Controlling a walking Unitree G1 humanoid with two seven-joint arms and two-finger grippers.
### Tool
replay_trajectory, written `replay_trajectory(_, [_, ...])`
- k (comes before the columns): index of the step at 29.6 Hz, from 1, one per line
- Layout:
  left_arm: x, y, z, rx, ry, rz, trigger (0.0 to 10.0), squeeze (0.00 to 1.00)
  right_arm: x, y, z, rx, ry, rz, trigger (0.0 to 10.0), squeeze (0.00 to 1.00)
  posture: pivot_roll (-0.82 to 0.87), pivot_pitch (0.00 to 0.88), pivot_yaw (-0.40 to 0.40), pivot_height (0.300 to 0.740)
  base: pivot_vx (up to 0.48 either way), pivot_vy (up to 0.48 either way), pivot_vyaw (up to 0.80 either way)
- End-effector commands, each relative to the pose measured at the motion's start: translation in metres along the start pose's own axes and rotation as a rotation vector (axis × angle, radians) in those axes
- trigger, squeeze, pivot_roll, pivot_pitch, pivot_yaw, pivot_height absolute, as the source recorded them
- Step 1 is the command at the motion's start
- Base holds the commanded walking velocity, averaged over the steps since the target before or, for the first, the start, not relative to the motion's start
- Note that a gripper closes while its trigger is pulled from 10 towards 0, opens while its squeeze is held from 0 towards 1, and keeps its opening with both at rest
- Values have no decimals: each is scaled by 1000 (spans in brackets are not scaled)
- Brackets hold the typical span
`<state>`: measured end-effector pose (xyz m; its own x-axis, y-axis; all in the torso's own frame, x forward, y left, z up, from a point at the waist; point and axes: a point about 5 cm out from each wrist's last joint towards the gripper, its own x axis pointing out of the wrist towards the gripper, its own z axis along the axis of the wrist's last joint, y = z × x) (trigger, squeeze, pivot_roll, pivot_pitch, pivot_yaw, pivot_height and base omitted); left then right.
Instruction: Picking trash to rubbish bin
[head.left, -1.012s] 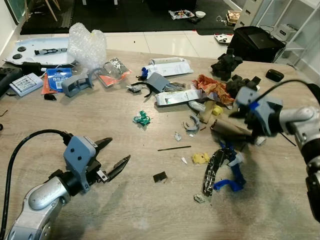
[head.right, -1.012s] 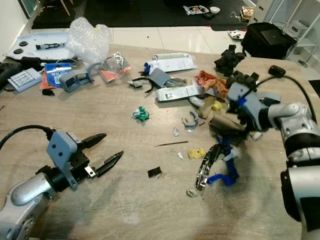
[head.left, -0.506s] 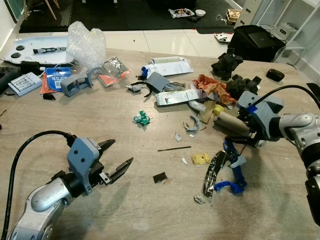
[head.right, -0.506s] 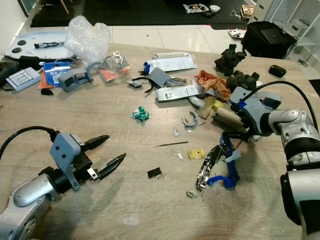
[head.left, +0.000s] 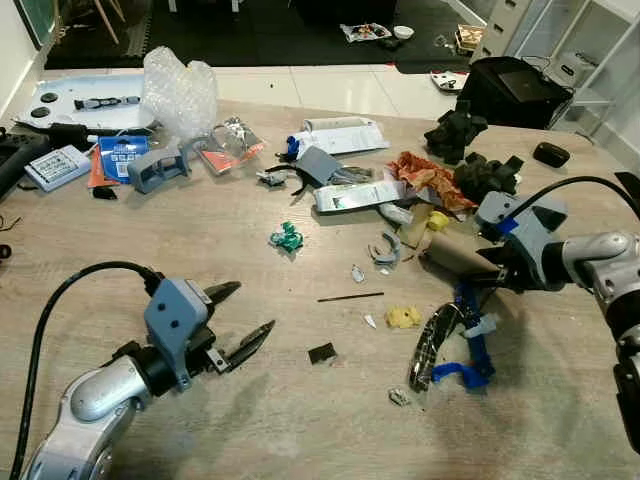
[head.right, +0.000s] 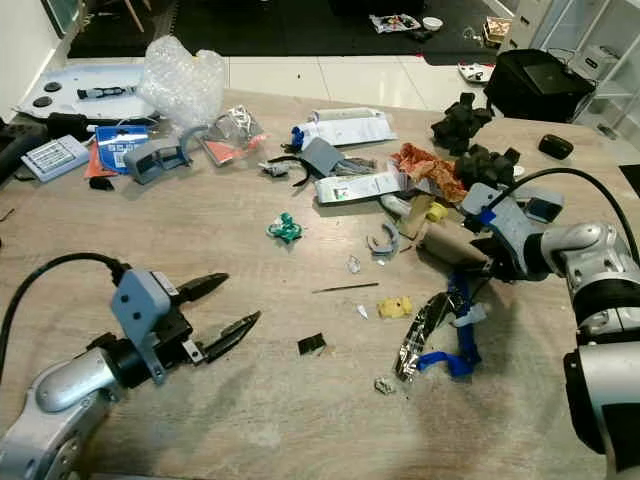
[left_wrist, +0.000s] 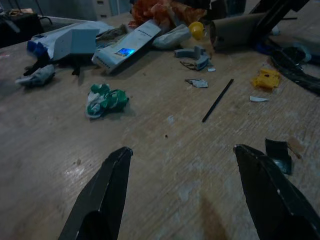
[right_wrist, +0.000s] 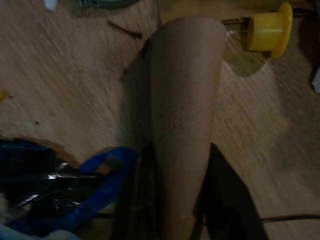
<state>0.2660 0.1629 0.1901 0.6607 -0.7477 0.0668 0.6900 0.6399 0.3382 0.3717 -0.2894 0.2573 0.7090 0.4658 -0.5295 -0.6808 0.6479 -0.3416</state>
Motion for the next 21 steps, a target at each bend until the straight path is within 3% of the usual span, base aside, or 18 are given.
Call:
replay_trajectory(1, [1, -4, -5, 2, 16, -25, 10000, 0, 2, 5, -12, 72, -7, 38, 0, 0, -126, 333, -34, 740, 0, 0, 0])
replay_trajectory(3, [5, -3, -4, 16, 8, -25, 10000, 0, 1, 5, -5, 107, -86, 61, 0, 0, -133, 315, -28, 740, 0, 0, 0])
replay_trajectory(11, [19, -1, -3, 24, -11, -45, 10000, 0, -7, 3, -1, 136, -220, 72, 0, 0, -154, 259, -6, 740, 0, 0, 0])
replay_trajectory(14, [30, 0, -2, 15, -28, -64, 10000, 0, -13, 6, 3, 180, -428, 107, 0, 0, -165, 214, 7, 740, 0, 0, 0])
replay_trajectory(17, [31, 0, -2, 13, -33, -69, 10000, 0, -14, 7, 3, 183, -459, 119, 0, 0, -165, 214, 7, 740, 0, 0, 0])
replay_trajectory(19, [33, 0, -1, 9, -39, -75, 10000, 0, -13, 11, 3, 205, -520, 145, 0, 0, -171, 200, 14, 740, 0, 0, 0])
replay_trajectory(20, [34, 0, 0, 7, -45, -80, 10000, 0, -11, 20, 4, 229, -601, 191, 0, 0, -172, 192, 18, 740, 0, 0, 0])
replay_trajectory(21, [34, 0, 0, 7, -45, -80, 10000, 0, -11, 20, 4, 229, -601, 191, 0, 0, -172, 192, 18, 740, 0, 0, 0])
